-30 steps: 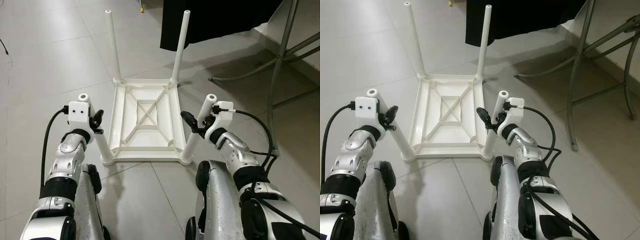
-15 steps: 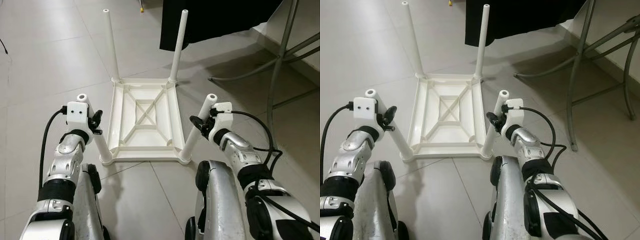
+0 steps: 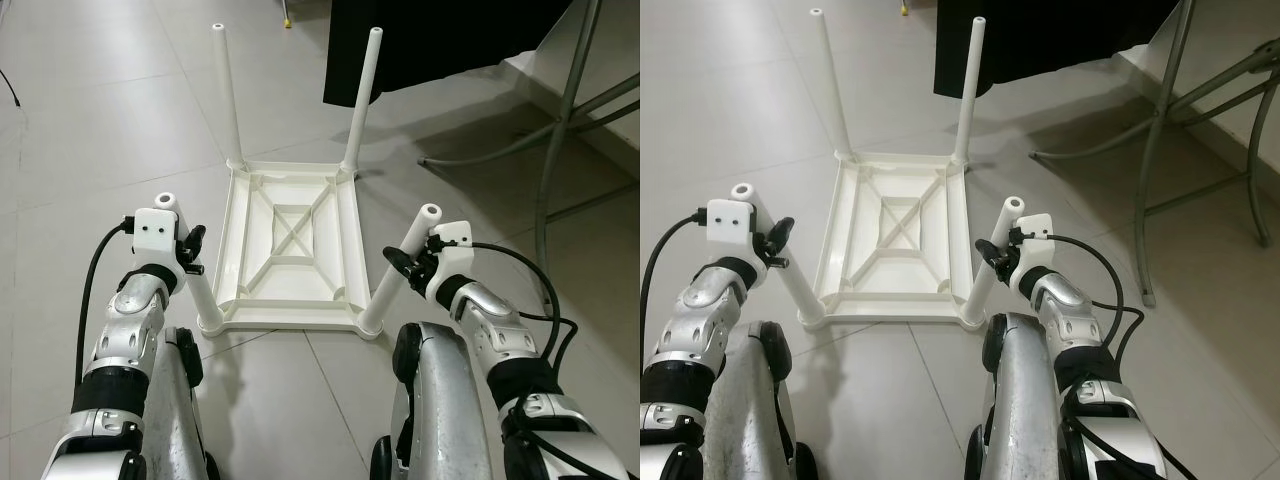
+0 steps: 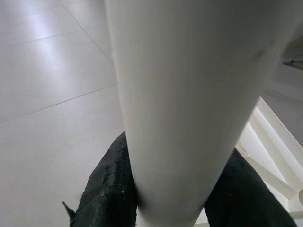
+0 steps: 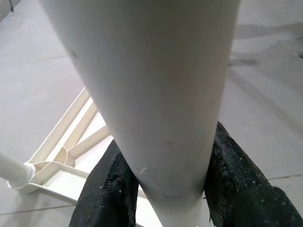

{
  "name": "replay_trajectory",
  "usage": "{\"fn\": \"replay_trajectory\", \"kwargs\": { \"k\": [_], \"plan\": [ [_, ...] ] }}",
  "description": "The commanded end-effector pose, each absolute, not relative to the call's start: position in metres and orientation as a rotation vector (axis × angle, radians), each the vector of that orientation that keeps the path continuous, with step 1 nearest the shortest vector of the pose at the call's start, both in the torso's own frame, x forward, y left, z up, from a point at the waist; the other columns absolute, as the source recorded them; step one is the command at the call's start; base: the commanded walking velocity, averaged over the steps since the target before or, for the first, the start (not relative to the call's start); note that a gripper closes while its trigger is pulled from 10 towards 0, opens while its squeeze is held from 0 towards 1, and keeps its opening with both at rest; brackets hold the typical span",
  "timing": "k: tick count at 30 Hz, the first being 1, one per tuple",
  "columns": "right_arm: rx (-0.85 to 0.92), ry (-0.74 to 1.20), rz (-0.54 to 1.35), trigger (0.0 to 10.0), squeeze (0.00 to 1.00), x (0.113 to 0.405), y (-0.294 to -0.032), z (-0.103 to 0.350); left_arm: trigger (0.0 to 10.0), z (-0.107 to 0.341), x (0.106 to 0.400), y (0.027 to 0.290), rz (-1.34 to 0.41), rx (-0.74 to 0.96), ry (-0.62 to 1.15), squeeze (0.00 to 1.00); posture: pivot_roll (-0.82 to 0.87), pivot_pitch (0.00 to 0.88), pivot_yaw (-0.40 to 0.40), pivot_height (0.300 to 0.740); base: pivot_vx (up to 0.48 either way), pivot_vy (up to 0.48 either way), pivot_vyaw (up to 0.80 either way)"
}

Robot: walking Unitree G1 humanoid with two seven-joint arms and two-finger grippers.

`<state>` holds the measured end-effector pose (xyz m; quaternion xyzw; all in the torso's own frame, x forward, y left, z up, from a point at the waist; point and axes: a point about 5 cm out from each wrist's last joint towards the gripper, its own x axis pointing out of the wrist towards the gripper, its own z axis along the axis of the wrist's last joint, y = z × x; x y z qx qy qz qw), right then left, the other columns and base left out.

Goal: Building children table

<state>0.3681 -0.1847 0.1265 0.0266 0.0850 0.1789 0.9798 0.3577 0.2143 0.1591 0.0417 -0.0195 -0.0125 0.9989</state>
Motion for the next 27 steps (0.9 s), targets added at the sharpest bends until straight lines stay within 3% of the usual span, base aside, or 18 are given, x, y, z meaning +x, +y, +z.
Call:
{"fn": "replay_trajectory", "kwargs": {
  "k": [1,11,27],
  "plan": [
    [0.116,0.374,0.372,10.0,0.00,0.350,-0.173,0.078,10.0,0.120,0.347,0.198,-0.103,0.106,0.119,0.00,0.06,0.266,-0.087,0.350,0.000,0.000,0.00],
    [0.161,0.411,0.329,10.0,0.00,0.342,-0.171,0.066,10.0,0.101,0.333,0.182,-0.144,0.106,0.169,0.00,0.08,0.284,-0.090,0.385,0.000,0.000,0.00],
    [0.199,0.451,0.313,10.0,0.00,0.319,-0.169,0.047,10.0,0.092,0.319,0.188,-0.133,0.106,0.214,0.00,0.08,0.382,-0.092,0.430,0.000,0.000,0.00]
  ]
}}
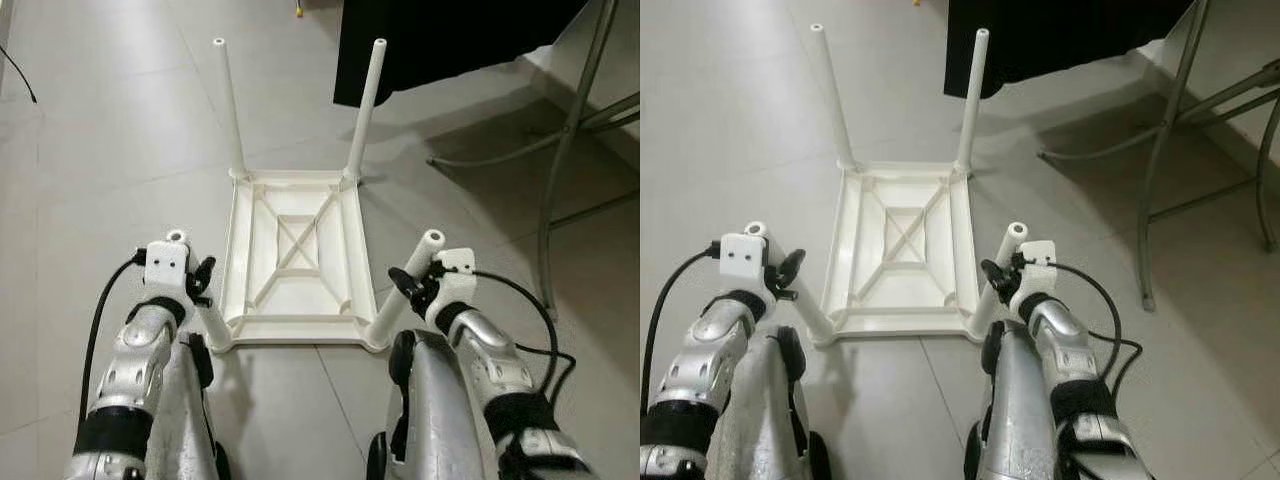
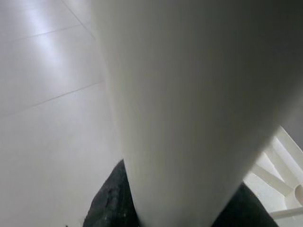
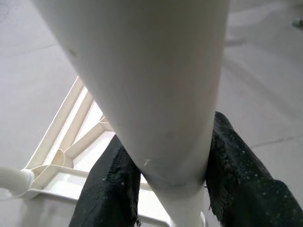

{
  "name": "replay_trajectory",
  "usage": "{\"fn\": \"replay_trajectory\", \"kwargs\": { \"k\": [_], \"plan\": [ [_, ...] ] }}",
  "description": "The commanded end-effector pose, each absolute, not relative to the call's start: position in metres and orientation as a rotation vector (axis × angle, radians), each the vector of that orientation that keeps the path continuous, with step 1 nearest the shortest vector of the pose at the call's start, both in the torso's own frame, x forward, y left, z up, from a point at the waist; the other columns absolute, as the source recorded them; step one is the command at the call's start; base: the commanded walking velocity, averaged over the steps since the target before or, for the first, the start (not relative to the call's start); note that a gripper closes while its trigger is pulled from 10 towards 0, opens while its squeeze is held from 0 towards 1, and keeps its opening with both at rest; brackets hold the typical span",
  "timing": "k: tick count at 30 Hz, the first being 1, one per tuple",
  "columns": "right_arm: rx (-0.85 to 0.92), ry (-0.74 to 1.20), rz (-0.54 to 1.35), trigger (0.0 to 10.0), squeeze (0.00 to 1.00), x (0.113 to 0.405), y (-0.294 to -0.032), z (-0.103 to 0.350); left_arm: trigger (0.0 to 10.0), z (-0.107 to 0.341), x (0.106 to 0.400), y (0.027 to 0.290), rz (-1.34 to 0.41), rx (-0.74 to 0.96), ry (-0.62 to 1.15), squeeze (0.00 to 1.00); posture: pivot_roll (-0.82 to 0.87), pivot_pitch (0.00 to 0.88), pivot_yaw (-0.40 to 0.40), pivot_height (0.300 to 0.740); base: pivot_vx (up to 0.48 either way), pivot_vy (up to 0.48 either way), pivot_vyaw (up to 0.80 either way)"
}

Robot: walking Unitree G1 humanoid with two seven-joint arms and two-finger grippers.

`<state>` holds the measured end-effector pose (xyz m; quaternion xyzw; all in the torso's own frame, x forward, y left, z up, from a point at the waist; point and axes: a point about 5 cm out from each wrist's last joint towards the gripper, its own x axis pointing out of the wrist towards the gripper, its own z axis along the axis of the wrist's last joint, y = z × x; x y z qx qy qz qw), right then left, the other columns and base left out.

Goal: Building children table

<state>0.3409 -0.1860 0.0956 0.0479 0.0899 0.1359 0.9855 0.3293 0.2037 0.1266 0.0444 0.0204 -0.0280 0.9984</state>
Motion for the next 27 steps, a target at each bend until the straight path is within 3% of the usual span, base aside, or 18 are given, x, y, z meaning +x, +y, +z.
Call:
{"fn": "replay_trajectory", "kwargs": {
  "k": [1,8,27],
  "plan": [
    [0.201,0.459,0.311,10.0,0.00,0.315,-0.170,0.045,10.0,0.091,0.317,0.188,-0.133,0.105,0.216,0.00,0.08,0.401,-0.093,0.435,0.000,0.000,0.00],
    [0.205,0.478,0.303,10.0,0.00,0.304,-0.174,0.041,10.0,0.093,0.312,0.189,-0.125,0.091,0.213,0.00,0.07,0.424,-0.102,0.460,0.000,0.000,0.00],
    [0.178,0.429,0.327,10.0,0.00,0.318,-0.165,0.063,10.0,0.118,0.327,0.189,-0.126,0.078,0.151,0.00,0.06,0.428,-0.116,0.520,0.000,0.000,0.00]
  ]
}}
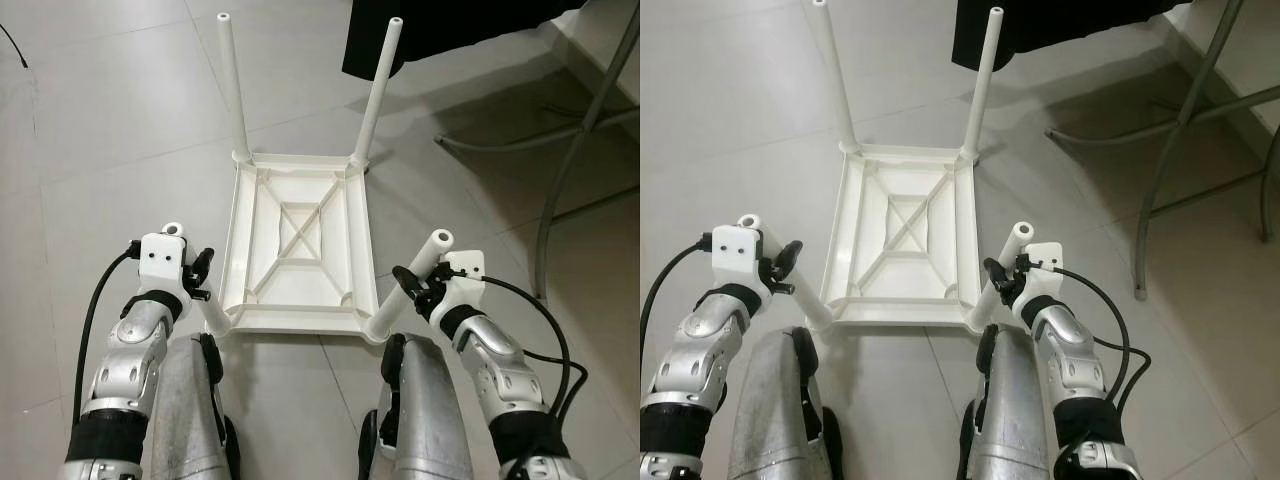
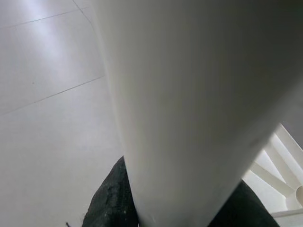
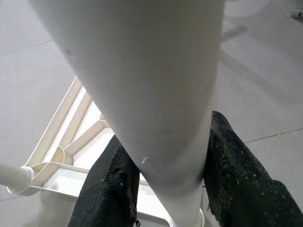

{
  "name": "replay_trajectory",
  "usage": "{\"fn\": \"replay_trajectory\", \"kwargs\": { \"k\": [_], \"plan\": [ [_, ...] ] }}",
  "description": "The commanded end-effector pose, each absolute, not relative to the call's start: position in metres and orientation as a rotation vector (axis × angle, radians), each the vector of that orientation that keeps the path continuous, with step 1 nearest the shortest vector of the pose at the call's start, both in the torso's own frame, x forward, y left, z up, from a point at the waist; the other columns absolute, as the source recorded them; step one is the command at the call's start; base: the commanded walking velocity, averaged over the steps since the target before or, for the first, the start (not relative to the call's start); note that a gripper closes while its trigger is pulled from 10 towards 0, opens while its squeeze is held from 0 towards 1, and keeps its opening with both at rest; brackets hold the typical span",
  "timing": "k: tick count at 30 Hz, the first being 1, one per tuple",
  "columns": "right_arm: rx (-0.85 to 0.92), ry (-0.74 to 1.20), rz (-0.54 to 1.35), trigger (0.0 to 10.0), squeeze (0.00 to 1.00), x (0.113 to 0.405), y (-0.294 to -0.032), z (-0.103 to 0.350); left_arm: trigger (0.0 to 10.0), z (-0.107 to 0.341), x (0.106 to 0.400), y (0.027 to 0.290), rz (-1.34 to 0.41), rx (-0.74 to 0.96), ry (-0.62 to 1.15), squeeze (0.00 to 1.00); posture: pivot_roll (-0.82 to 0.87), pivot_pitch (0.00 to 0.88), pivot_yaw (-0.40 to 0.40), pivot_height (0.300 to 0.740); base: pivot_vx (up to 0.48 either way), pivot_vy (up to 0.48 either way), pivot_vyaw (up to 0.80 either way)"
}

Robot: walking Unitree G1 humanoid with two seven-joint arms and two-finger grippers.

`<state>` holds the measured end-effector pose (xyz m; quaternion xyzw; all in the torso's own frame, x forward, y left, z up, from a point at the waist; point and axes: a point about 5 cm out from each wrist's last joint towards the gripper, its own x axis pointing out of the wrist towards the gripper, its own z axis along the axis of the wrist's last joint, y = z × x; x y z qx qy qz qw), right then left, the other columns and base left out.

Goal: Building children table

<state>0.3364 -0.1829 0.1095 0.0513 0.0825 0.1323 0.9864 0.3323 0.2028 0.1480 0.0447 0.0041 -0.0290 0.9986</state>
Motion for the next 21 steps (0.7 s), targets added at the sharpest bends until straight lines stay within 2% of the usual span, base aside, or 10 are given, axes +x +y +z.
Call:
{"fn": "replay_trajectory", "kwargs": {
  "k": [1,21],
  "plan": [
    [0.166,0.428,0.332,10.0,0.00,0.319,-0.164,0.064,10.0,0.118,0.327,0.188,-0.126,0.076,0.150,0.00,0.06,0.427,-0.118,0.525,0.000,0.000,0.00],
    [0.053,0.388,0.395,10.0,0.00,0.345,-0.159,0.092,10.0,0.141,0.337,0.182,-0.069,-0.011,0.110,0.00,0.07,0.400,-0.124,0.595,0.000,0.000,0.00]
  ]
}}
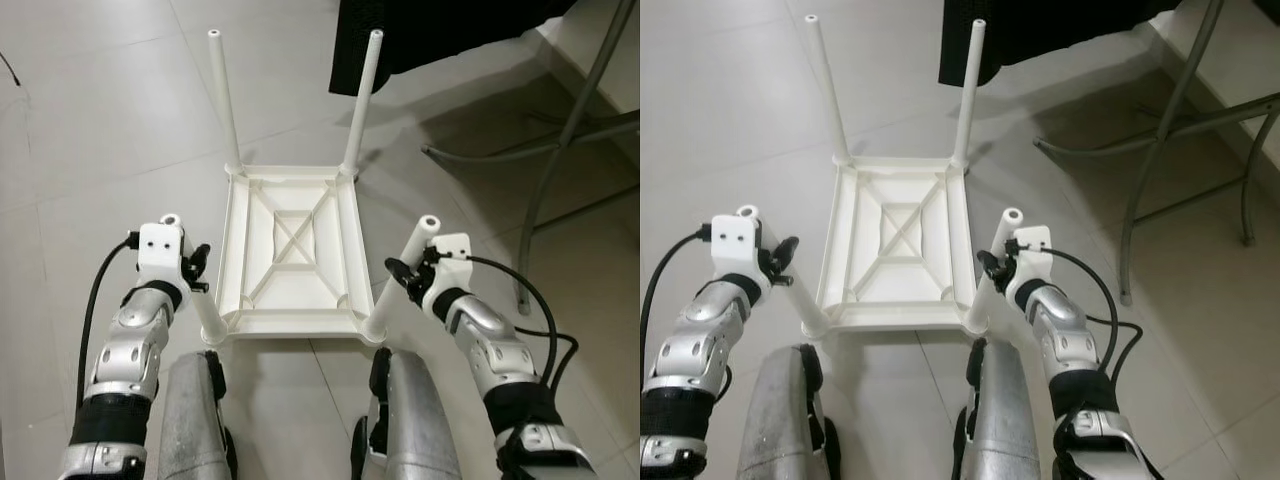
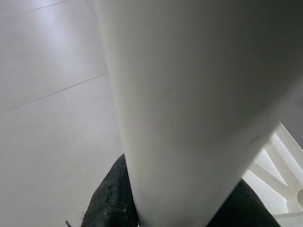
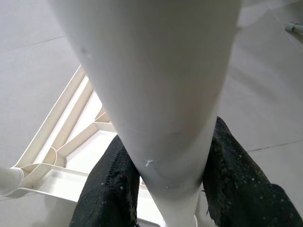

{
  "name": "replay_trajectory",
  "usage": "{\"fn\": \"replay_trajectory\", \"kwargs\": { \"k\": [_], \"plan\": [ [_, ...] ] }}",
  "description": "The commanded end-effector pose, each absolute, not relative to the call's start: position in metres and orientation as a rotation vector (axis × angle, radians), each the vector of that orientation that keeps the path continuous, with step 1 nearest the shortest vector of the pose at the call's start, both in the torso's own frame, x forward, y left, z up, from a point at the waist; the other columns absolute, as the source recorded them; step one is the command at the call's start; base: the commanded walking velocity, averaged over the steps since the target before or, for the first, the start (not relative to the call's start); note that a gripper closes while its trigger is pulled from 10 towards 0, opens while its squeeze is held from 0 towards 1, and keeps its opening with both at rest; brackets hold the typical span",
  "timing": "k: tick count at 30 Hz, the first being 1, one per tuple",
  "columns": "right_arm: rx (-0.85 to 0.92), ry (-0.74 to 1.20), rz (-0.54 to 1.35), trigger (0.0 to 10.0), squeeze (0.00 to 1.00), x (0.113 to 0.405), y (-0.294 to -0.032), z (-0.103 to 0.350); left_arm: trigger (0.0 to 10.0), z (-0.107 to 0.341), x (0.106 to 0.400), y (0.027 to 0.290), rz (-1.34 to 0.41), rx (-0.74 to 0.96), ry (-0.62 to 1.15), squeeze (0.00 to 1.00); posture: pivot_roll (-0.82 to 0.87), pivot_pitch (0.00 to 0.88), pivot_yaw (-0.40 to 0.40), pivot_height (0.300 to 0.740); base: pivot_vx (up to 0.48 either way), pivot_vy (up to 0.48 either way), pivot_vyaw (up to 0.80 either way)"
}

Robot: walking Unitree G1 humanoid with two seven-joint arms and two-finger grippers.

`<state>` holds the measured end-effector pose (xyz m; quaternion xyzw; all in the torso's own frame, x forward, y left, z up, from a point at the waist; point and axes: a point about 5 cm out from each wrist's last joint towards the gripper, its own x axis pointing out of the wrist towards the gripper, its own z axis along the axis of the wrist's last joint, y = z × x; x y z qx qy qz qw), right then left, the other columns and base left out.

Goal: Building children table

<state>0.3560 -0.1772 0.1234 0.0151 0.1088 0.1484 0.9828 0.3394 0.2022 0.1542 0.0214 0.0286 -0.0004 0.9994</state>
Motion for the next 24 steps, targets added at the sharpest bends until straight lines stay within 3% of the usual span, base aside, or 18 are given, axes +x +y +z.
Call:
{"fn": "replay_trajectory", "kwargs": {
  "k": [1,24],
  "plan": [
    [0.053,0.388,0.395,10.0,0.00,0.345,-0.159,0.092,10.0,0.141,0.337,0.182,-0.069,-0.011,0.110,0.00,0.07,0.400,-0.124,0.595,0.000,0.000,0.00],
    [0.017,0.402,0.459,10.0,0.00,0.355,-0.149,0.100,10.0,0.142,0.337,0.186,0.009,-0.040,0.161,0.00,0.07,0.393,-0.132,0.695,0.000,0.000,0.00]
  ]
}}
